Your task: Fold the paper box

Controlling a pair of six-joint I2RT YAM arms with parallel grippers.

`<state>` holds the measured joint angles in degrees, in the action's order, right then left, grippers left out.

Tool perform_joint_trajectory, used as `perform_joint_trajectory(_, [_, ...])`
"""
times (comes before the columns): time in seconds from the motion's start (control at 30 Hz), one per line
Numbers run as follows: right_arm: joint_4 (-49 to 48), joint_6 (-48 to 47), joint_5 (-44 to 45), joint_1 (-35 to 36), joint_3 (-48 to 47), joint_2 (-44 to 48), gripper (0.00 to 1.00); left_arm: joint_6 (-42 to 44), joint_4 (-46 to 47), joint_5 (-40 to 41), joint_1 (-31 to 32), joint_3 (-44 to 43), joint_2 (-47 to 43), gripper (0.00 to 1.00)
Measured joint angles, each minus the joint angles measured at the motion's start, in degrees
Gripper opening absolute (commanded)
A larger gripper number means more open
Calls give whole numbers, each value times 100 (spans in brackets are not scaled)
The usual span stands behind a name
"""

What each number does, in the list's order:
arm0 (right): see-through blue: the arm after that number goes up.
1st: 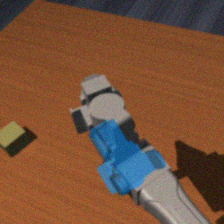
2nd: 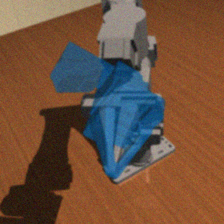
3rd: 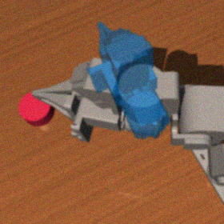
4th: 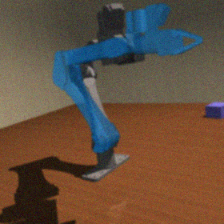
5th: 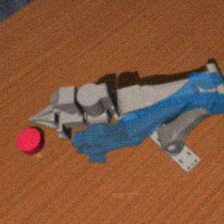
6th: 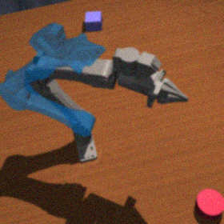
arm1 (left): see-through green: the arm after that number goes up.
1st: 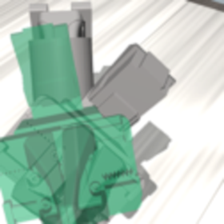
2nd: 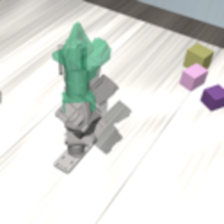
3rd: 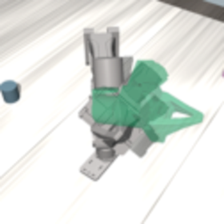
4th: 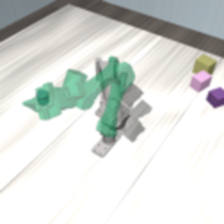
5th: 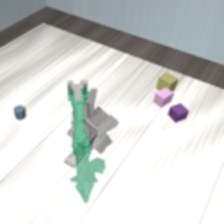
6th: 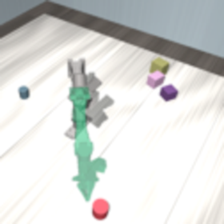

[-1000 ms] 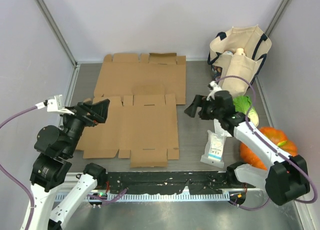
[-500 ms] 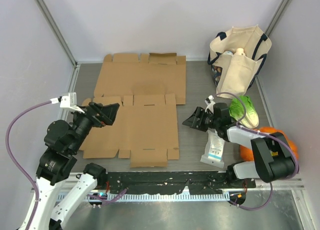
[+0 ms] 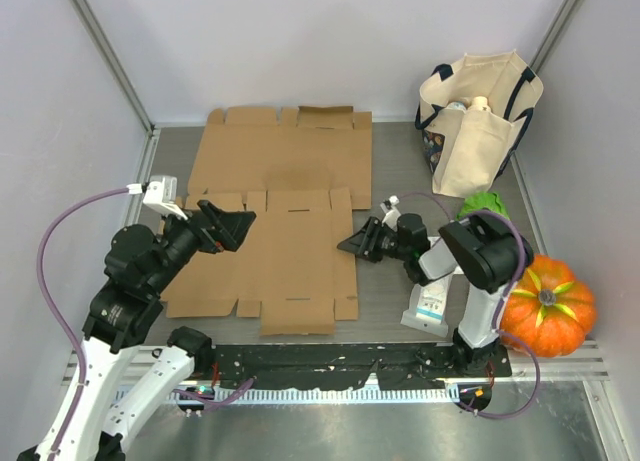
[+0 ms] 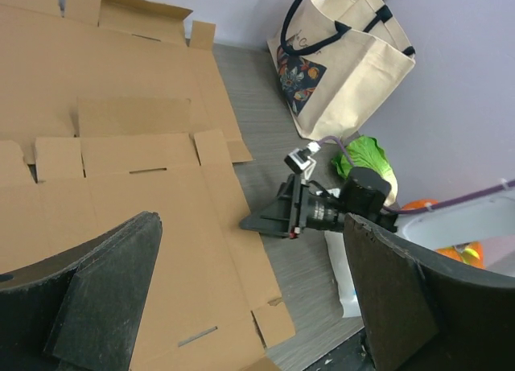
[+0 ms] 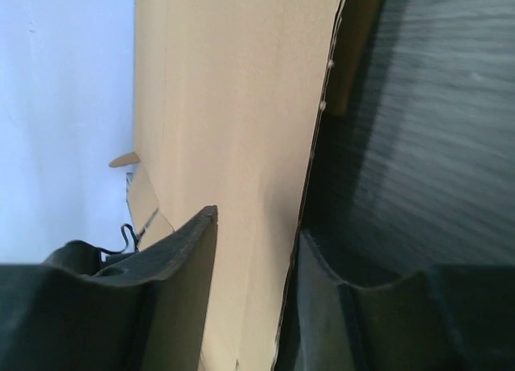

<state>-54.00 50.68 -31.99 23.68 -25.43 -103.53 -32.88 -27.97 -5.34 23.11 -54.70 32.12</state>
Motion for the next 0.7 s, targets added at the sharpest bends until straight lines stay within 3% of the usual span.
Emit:
perform_joint_trajectory(0.17, [-990, 603, 81, 328, -363, -905, 24, -15, -13, -144, 0, 15, 46, 100])
perform_joint_trajectory(0.3, [-824, 601, 105, 330, -601, -874, 13, -17, -20, -310, 0, 13, 216, 100])
perform_joint_trajectory(0.43, [345, 37, 46, 315, -1233, -516, 10, -76, -17, -501, 0, 13, 531, 100])
perform_joint_trajectory(0.7, [3829, -2037, -20, 278, -2944, 415, 4, -221, -7, -828, 0, -514, 1235, 100])
